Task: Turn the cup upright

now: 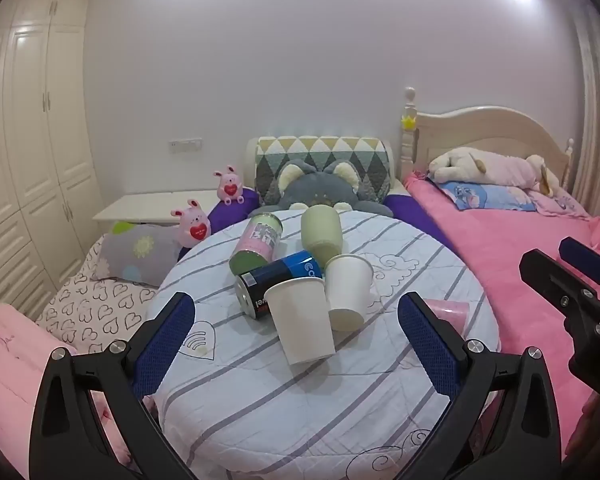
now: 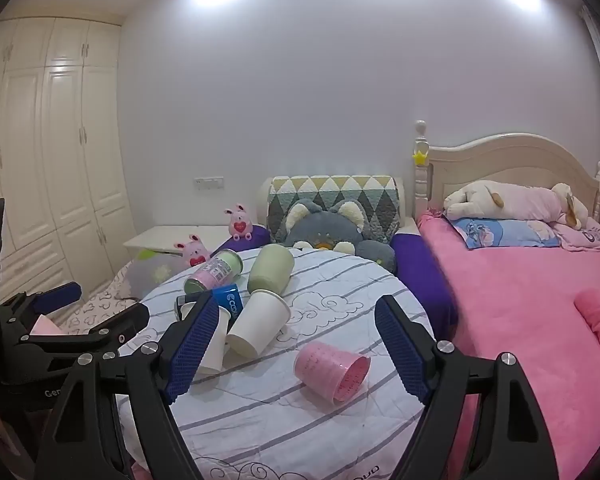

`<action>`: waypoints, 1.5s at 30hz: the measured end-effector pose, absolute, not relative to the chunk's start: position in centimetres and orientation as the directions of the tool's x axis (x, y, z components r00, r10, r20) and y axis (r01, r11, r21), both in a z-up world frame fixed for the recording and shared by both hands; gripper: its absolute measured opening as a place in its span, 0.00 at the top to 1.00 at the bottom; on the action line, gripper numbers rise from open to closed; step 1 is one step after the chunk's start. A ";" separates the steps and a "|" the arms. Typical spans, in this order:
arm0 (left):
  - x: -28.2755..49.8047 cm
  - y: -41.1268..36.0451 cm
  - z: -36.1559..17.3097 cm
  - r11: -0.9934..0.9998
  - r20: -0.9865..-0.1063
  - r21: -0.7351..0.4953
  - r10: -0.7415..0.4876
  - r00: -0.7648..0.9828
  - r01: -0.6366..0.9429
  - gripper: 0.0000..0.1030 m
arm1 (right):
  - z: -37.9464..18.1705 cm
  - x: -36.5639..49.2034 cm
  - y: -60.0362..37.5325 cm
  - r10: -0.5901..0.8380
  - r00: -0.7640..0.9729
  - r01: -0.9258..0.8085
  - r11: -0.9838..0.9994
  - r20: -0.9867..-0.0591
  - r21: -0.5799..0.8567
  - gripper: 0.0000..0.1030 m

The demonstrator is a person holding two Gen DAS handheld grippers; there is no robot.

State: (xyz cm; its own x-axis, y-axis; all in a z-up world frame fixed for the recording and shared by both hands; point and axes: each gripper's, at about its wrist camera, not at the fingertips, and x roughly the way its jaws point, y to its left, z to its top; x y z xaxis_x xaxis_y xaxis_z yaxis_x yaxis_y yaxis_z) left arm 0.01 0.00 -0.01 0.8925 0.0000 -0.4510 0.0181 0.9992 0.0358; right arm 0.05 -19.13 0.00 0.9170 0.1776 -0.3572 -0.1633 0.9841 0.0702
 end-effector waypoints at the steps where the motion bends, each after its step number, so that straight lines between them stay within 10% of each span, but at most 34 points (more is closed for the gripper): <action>1: 0.0 0.0 0.0 0.999 -0.450 0.034 -0.001 0.893 0.018 0.00 | 0.0 0.0 -19.1 0.176 0.918 -0.163 0.984 -0.356 0.068 0.21; 45: 2.9 4.4 -3.0 0.999 -0.566 -0.018 0.025 0.824 -0.043 0.00 | -1.4 3.3 -19.2 0.147 0.872 -0.122 0.989 -0.467 0.085 0.21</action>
State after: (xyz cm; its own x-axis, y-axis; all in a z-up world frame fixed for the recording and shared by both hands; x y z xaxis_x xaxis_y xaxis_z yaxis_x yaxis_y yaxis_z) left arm 2.91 4.36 -3.05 0.8241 0.0251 -0.5659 -0.0432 0.9989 -0.0185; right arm 3.25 -19.22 -1.40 0.8717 0.1474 -0.4674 -0.1216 0.9889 0.0851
